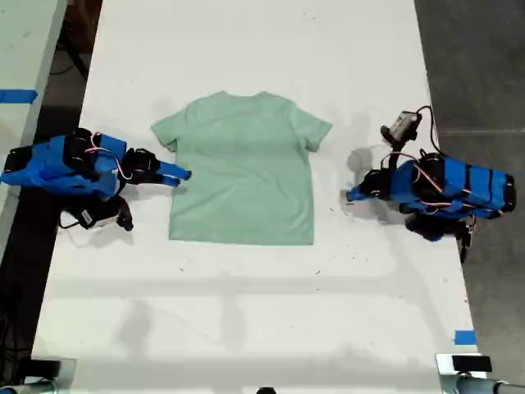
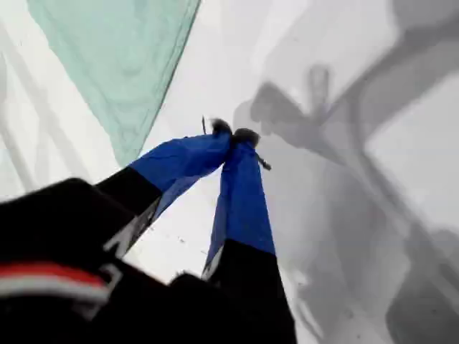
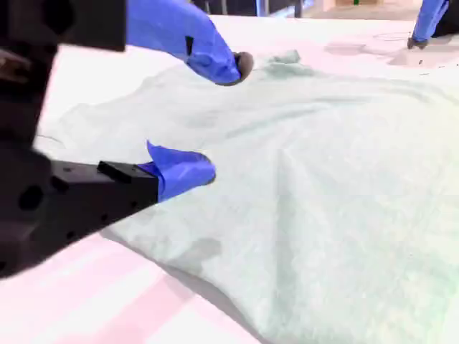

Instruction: Fold t shirt

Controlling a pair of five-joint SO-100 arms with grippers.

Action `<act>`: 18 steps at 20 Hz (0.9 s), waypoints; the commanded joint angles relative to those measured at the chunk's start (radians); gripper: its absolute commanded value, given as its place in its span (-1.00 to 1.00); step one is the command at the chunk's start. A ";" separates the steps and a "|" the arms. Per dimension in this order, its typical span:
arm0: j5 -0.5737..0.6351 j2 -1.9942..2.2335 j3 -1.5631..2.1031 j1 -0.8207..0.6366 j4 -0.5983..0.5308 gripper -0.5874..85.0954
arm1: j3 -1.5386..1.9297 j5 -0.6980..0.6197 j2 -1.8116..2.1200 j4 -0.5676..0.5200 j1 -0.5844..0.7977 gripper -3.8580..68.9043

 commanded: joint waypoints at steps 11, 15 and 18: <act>-0.020 0.008 0.009 -0.018 -0.011 -0.56 | -1.218 -0.448 -1.427 0.029 0.494 -0.34; -0.020 0.008 0.009 -0.018 -0.011 -0.56 | -1.447 -0.572 -1.832 -0.130 0.644 -0.33; -0.020 0.008 0.009 -0.018 -0.011 -0.56 | -1.509 -0.623 -2.023 -0.229 0.693 -0.33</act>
